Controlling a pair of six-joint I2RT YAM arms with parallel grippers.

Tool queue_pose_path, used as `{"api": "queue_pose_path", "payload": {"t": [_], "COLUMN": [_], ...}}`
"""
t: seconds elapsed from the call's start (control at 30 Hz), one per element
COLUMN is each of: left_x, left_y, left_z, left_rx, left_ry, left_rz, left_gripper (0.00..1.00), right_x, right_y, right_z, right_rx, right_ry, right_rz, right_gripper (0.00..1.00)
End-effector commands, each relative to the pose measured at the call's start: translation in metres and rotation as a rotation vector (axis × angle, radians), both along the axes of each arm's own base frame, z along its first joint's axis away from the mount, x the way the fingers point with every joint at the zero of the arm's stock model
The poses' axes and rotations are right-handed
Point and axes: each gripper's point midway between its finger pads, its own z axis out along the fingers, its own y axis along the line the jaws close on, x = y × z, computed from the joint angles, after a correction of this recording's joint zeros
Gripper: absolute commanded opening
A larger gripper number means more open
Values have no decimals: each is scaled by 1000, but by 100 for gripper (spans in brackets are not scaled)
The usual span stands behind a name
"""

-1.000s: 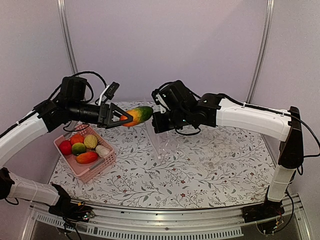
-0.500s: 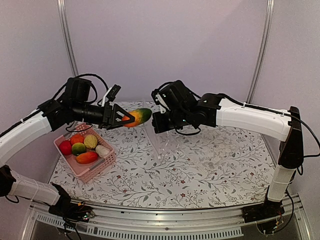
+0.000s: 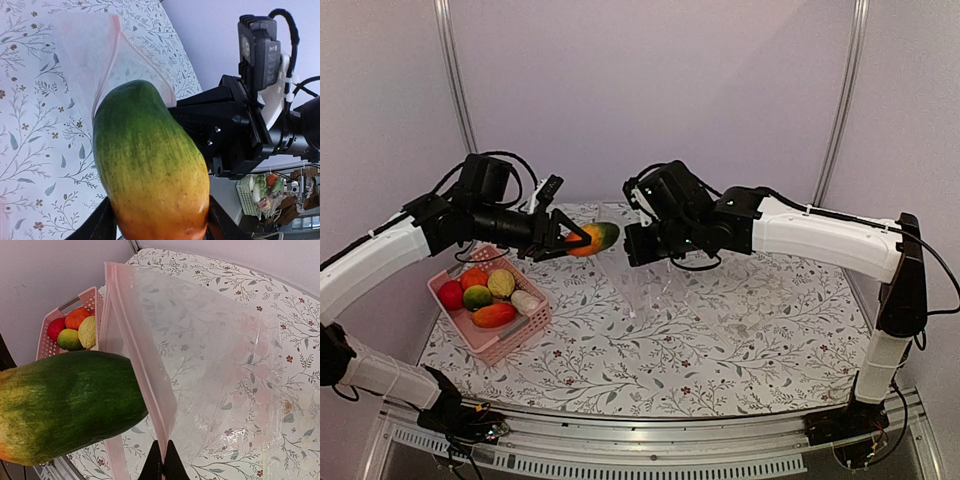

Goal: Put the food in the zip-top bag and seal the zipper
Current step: Place the fake fruit in the zipper food storage bag.

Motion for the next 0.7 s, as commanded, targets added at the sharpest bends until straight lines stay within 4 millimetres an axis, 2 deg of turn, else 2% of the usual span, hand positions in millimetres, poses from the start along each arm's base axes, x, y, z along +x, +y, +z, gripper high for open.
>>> {"api": "queue_pose_path", "payload": {"t": [0.0,0.4,0.67], "left_x": [3,19,33], "left_y": [-2,-13,-14], "left_z": [-8,-18,-33], "left_rx": [31,4,46], "left_ry": [35,68,67], "left_rz": [21,63,127], "left_gripper": [37,38,41], "right_x": [-1,-11,-15], "right_y": [8,25,32], "right_z": [14,16,17], "right_rx": [33,100,130], "right_ry": [-32,10,34], "right_rz": [7,53,75], "right_gripper": [0,0,0]}}
